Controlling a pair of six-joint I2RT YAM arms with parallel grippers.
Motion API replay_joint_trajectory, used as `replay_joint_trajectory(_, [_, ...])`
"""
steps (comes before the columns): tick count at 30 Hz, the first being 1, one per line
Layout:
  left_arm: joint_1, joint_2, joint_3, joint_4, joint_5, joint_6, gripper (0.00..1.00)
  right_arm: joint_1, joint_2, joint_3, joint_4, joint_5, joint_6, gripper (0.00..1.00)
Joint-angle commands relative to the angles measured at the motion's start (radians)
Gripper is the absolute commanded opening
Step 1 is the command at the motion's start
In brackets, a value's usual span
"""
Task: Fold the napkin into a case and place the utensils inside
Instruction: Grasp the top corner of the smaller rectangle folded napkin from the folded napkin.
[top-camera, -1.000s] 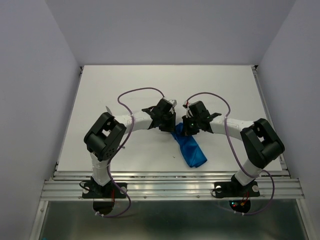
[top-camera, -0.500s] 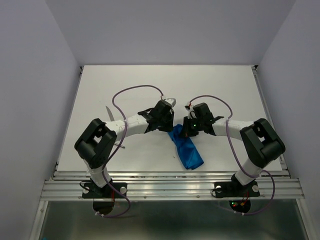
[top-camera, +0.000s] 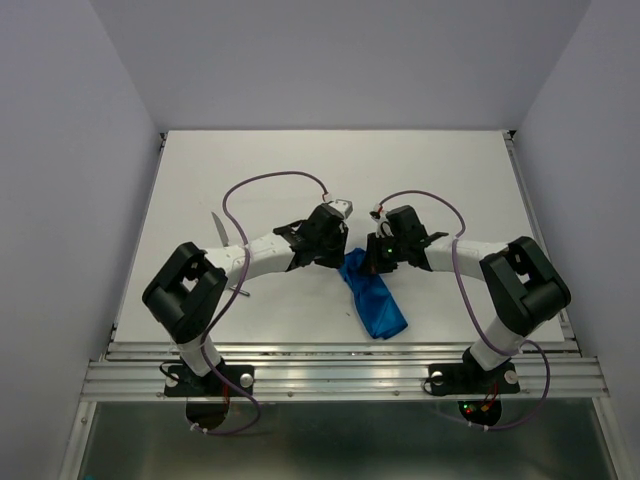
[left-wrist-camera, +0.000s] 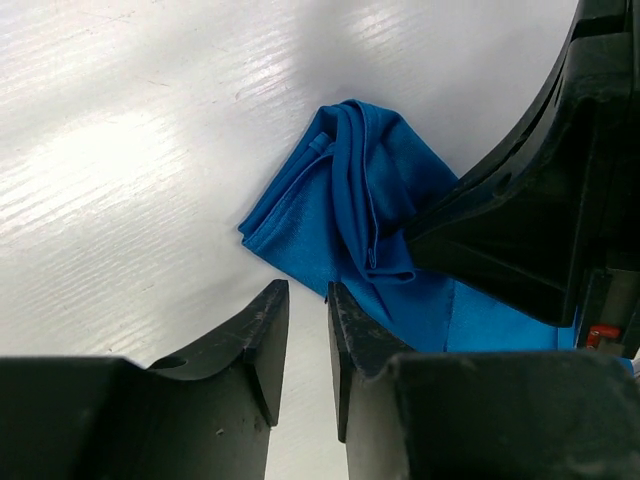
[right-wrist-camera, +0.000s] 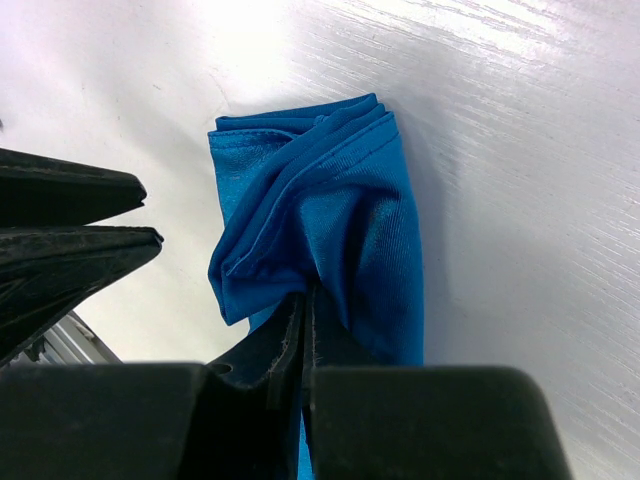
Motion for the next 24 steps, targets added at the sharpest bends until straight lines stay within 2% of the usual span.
replay_joint_trajectory(1, [-0.006, -0.041, -0.012, 0.021, -0.022, -0.007, 0.34, -0.007, -0.002, -0.012, -0.013, 0.008, -0.012, 0.01])
replay_joint_trajectory(2, [-0.006, -0.038, -0.01, 0.023, -0.023, -0.009, 0.36, -0.007, -0.002, -0.012, -0.015, 0.008, -0.012, 0.01])
replay_joint_trajectory(3, [-0.011, -0.038, -0.01, 0.024, -0.022, -0.007, 0.41, -0.007, -0.003, -0.012, -0.013, 0.008, -0.012, 0.01])
replay_joint_trajectory(7, [-0.019, -0.03, -0.004, 0.026, -0.022, -0.007, 0.44, -0.007, -0.002, -0.009, -0.013, 0.01, -0.012, 0.01])
replay_joint_trajectory(24, [-0.083, 0.071, 0.076, -0.022, -0.065, 0.042, 0.39, -0.007, -0.006, -0.001, -0.024, 0.007, -0.012, 0.01])
